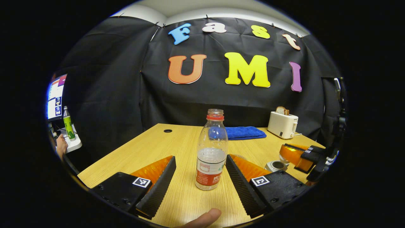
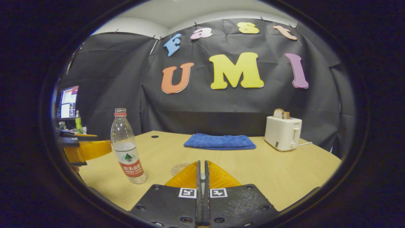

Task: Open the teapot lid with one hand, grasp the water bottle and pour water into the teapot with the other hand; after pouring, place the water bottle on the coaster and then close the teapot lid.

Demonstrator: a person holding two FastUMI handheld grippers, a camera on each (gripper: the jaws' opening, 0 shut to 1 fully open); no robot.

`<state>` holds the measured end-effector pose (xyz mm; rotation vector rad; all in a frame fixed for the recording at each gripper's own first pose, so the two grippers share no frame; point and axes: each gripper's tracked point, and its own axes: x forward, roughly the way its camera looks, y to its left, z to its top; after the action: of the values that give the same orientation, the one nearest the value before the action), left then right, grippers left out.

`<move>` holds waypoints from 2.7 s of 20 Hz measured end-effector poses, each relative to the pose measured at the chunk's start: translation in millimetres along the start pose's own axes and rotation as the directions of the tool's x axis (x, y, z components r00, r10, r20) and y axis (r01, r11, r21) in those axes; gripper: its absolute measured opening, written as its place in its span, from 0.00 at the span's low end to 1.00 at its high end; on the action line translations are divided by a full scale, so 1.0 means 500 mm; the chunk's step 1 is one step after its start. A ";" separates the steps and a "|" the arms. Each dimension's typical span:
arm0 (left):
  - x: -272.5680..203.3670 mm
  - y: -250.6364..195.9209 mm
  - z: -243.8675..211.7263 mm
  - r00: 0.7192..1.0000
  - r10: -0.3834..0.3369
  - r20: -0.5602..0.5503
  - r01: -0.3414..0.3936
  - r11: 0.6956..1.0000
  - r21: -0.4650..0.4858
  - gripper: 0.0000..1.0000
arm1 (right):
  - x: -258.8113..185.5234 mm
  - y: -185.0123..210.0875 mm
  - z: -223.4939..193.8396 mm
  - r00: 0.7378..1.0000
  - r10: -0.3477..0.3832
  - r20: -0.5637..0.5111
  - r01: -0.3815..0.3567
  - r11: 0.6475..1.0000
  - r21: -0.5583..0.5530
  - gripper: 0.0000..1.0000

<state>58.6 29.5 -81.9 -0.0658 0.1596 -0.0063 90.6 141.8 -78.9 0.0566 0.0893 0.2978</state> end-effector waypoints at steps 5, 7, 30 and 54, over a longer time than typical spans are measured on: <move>0.013 -0.017 -0.013 1.000 -0.011 0.017 0.010 0.999 0.051 0.99 | -0.076 -0.040 0.056 0.998 -0.023 0.057 0.025 0.999 -0.034 0.01; 0.022 -0.027 -0.022 0.999 -0.029 0.021 0.028 0.999 0.037 1.00 | -0.113 -0.057 0.080 0.995 -0.033 0.094 0.038 0.998 -0.053 0.01; 0.119 -0.037 0.007 0.991 -0.076 0.109 0.076 0.997 0.000 0.79 | -0.201 -0.168 0.119 0.987 -0.096 0.132 0.107 0.991 -0.075 0.01; 0.073 -0.097 -0.043 0.996 0.072 -0.056 0.010 0.524 0.852 0.76 | -0.187 -0.248 0.095 0.980 -0.188 0.062 0.191 0.981 -0.045 0.00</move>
<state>91.5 -20.7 -105.5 0.9559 0.2302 -0.0525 42.3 -6.0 -32.6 0.0059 0.0300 0.1076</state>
